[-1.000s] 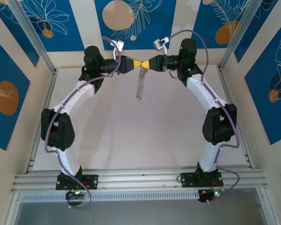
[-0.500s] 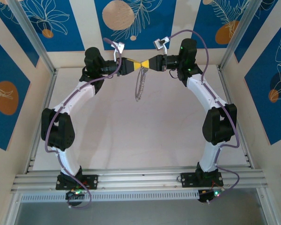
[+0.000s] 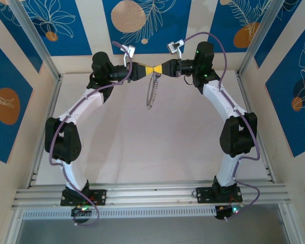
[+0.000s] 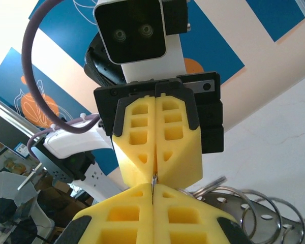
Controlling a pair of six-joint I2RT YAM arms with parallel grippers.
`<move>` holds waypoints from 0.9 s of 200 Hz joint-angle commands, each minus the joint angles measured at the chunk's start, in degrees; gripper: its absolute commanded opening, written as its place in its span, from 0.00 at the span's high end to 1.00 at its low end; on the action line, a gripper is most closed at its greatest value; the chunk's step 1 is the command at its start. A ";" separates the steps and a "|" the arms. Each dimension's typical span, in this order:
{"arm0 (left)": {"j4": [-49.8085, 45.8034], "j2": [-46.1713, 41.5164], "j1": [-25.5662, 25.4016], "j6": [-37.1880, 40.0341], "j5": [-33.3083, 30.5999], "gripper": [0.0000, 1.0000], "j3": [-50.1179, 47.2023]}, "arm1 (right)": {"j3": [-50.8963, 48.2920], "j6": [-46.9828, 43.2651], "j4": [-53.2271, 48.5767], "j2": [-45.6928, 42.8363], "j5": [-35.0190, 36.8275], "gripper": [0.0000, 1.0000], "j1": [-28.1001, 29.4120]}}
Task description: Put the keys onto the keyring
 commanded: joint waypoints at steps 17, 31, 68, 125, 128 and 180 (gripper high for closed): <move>7.45 -1.58 -0.47 -2.29 -4.70 1.00 -2.34 | -3.07 1.03 2.92 -2.59 1.67 0.78 -0.74; 8.96 -2.25 -0.61 -3.22 -6.07 1.00 -3.16 | -6.10 3.91 7.63 -3.88 2.65 0.68 -1.50; 9.51 -4.13 -0.82 -3.60 -8.18 1.00 -4.34 | -13.76 8.86 17.68 -6.88 4.97 0.65 -2.37; 10.09 -5.64 -1.73 -4.32 -8.02 1.00 -3.78 | -18.04 10.91 24.13 -8.35 7.81 0.65 -1.87; 10.18 -5.77 -1.79 -4.38 -8.02 1.00 -3.73 | -18.07 10.86 24.23 -8.34 7.99 0.65 -1.82; 11.73 -6.56 -2.75 -5.86 -7.19 1.00 -3.30 | -18.60 9.36 24.95 -8.83 9.37 0.53 -1.82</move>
